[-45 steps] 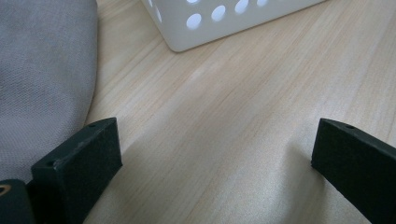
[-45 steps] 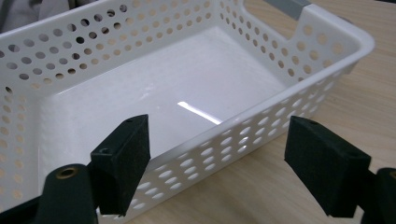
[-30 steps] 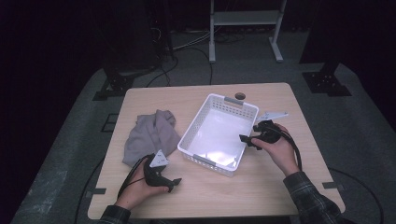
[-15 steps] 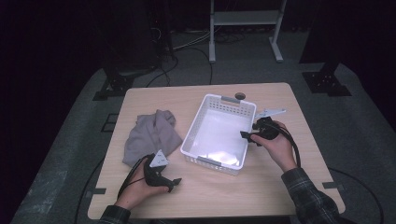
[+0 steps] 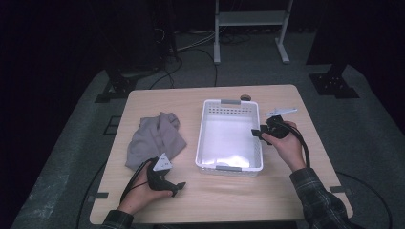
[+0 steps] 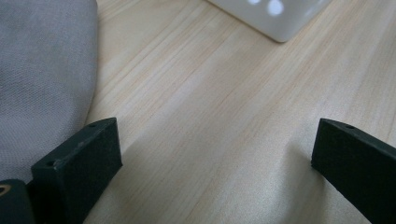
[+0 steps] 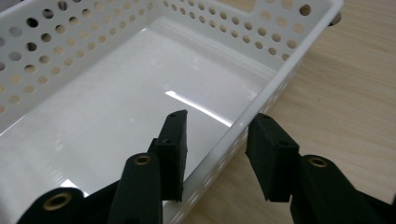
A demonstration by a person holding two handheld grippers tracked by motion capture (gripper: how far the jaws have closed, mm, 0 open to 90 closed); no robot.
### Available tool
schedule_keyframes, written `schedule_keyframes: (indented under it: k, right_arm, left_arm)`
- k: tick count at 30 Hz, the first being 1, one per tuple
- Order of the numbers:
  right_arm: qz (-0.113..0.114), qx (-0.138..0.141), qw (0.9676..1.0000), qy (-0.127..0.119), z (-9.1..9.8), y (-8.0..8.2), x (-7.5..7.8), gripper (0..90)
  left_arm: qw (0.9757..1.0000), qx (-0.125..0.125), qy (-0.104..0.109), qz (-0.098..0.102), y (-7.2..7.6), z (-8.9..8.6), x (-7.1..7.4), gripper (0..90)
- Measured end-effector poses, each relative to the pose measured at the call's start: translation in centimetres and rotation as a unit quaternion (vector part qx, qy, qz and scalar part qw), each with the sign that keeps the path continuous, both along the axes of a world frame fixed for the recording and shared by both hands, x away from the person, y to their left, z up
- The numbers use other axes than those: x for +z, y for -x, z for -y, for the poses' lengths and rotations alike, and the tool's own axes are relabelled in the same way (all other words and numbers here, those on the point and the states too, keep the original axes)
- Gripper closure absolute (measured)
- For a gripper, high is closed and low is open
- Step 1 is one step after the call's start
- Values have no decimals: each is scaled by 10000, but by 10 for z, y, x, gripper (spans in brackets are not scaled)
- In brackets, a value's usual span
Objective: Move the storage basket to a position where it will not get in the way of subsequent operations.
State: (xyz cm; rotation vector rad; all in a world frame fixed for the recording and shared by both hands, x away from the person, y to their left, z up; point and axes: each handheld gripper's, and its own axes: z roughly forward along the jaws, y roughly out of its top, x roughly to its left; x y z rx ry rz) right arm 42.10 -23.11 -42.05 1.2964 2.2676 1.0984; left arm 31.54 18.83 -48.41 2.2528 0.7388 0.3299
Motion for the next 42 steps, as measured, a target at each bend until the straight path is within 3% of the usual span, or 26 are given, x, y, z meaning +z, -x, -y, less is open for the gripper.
schedule_keyframes:
  k: [11, 19, 27, 30, 36, 42]
  right_arm:
    - [-49, -50, 10000, 5, 4, -6, 1, 712]
    - [-124, 119, 9999, 17, 7, -5, 2, 813]
    - [-136, 215, 9996, 107, 7, -5, 4, 808]
    - [-110, 240, 9995, 145, 9, -4, 6, 748]
    - [-1, 226, 9997, 22, 22, 9, 18, 692]
    - [-9, 241, 9997, 28, 29, 28, 18, 688]
  left_arm:
    - [10000, 2, 7, 1, 0, 0, 0, 4]
    - [10000, 1, 4, 2, 0, 0, 0, 4]
    - [10000, 0, 2, 2, 0, 0, 0, 4]
    - [10000, 1, 5, 2, 0, 0, 0, 4]
    - [10000, -7, -8, 12, 0, 0, 0, 4]
    - [10000, -3, -4, -5, 0, 0, 0, 4]
